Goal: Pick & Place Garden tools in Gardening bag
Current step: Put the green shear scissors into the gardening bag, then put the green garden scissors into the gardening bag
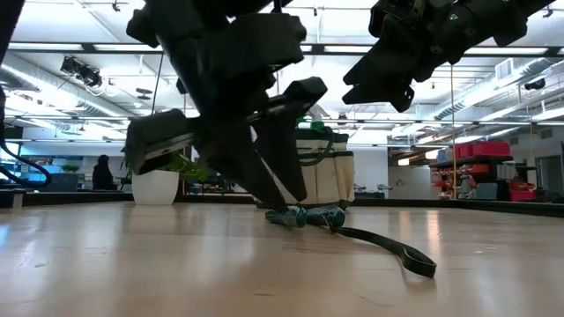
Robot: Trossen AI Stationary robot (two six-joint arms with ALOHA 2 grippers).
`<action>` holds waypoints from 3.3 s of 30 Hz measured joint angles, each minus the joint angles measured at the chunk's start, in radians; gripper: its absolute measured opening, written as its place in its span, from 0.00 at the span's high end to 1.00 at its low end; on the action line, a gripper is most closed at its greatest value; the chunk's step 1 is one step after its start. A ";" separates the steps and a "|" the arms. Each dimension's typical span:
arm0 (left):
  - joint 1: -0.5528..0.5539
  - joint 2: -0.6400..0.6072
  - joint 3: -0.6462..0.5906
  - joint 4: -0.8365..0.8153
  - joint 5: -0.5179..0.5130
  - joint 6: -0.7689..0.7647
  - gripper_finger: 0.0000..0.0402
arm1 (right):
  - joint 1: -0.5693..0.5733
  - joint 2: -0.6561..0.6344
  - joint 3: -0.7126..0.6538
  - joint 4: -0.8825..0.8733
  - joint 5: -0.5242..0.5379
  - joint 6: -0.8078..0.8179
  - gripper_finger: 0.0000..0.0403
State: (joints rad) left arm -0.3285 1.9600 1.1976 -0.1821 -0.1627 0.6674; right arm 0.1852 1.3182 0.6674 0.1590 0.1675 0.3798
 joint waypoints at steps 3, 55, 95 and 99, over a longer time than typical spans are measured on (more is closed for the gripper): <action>0.008 0.004 0.001 -0.001 0.004 0.001 0.73 | 0.000 0.000 0.000 0.000 0.000 0.000 0.54; 0.096 -0.062 -0.002 -0.011 0.024 -0.317 0.89 | 0.000 0.000 0.000 -0.013 0.000 -0.004 0.54; 0.167 -0.288 0.000 -0.294 -0.040 -0.395 0.90 | -0.048 0.231 0.045 -0.077 0.011 0.136 0.60; 0.168 -0.288 0.000 -0.309 -0.041 -0.396 0.90 | -0.063 0.335 0.155 -0.177 0.003 0.087 0.62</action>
State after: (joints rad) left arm -0.1608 1.6722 1.1976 -0.4915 -0.2039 0.2715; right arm 0.1223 1.6529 0.8221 -0.0178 0.1704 0.4670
